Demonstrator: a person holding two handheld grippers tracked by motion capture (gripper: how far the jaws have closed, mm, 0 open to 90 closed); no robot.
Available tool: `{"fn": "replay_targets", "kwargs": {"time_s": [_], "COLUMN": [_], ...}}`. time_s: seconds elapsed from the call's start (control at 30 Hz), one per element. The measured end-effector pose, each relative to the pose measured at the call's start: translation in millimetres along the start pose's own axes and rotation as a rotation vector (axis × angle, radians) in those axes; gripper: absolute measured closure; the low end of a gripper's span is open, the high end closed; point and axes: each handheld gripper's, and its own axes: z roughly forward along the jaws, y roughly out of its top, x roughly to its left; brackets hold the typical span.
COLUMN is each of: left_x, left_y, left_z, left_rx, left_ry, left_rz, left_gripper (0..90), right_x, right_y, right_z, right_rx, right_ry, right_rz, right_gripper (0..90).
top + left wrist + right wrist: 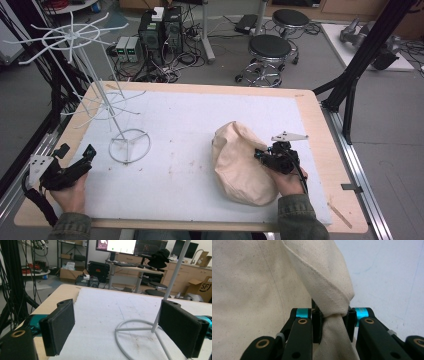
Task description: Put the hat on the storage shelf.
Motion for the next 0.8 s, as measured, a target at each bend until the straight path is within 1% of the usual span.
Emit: {"fn": "replay_targets", "kwargs": {"time_s": [0.2, 0.33, 0.53, 0.57, 0.73, 0.8], "left_x": [-0.5, -0.7, 0.0, 0.0, -0.6, -0.9], "left_y": [0.2, -0.1, -0.3, -0.3, -0.5, -0.7], "left_z": [0.5, 0.8, 0.7, 0.7, 1.2, 1.5], "left_rx": [0.001, 0.0, 0.0, 0.0, 0.001, 0.0], "left_ry": [-0.002, -0.009, -0.009, -0.009, -0.01, -0.011], "left_rz": [0.004, 0.001, -0.003, -0.003, -0.003, -0.004], "left_gripper": [14.2, 14.2, 14.2, 14.2, 14.2, 14.2], "right_x": [2.7, 3.9, 1.1, 0.7, 4.8, 6.8], "right_y": [6.7, 13.0, 21.7, 23.5, 32.2, 36.5], "right_z": [-6.9, -13.6, -26.2, -28.4, -36.7, -39.4], "right_rx": [-0.055, -0.105, -0.218, -0.238, -0.311, -0.344], "right_ry": [0.006, -0.003, -0.002, 0.003, -0.008, -0.001], "right_rz": [0.002, -0.007, 0.013, 0.013, 0.004, 0.0], "right_gripper": [75.8, 75.6, 75.6, 75.5, 75.5, 75.4]}}
